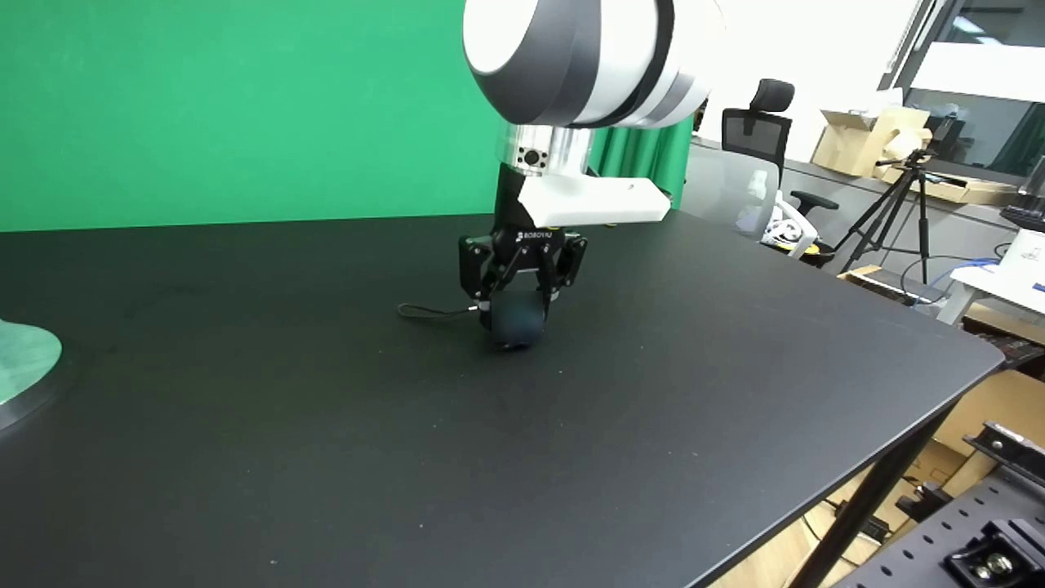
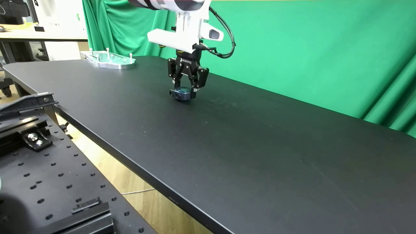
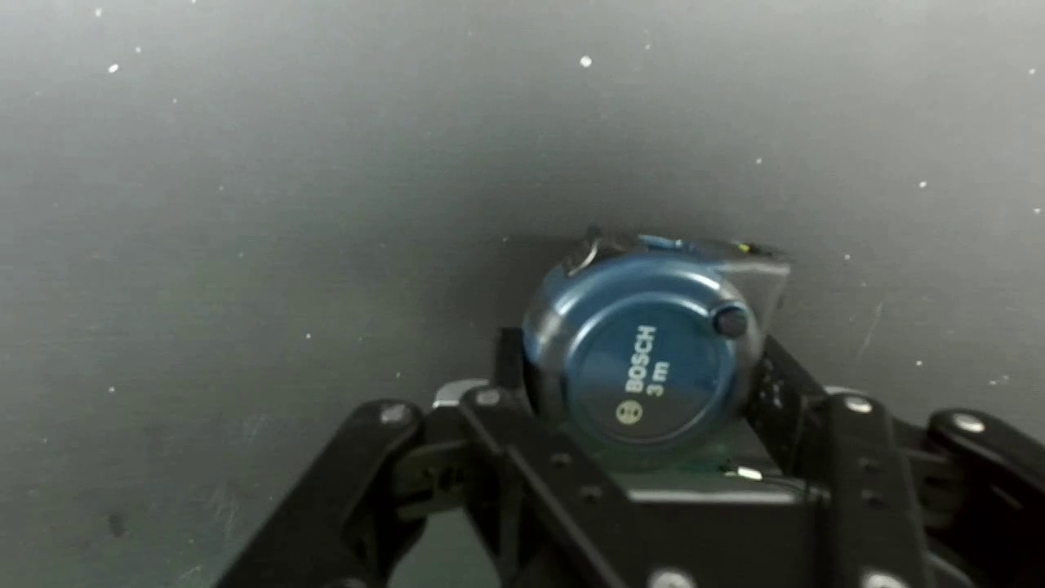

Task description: Move the black object to the left

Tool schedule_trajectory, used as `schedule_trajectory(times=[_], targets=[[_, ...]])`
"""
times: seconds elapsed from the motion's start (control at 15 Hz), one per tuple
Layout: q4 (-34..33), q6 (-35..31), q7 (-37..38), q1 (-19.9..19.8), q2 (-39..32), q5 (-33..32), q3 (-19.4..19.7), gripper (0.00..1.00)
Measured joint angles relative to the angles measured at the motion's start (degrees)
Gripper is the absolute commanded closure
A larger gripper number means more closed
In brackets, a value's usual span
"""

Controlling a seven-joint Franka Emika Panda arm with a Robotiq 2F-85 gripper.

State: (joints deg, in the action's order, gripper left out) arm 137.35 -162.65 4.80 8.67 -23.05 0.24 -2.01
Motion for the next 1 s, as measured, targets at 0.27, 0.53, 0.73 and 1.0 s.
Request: schedule_trajectory(times=[0.27,0.53,0.73,1.0], targets=[[-0.02,-0.69,0.00,0.00,-0.34,0.10,0.00,0.08],[-0.02,-0.78,0.00,0.02,-0.36,0.07,0.00,0.00],[0.00,-0.55,-0.08,0.14,-0.05,-0.02,-0.13,0.00],[0.58,2.94,-0.30,0.14,2.80,-0.02,-1.13,0.00]])
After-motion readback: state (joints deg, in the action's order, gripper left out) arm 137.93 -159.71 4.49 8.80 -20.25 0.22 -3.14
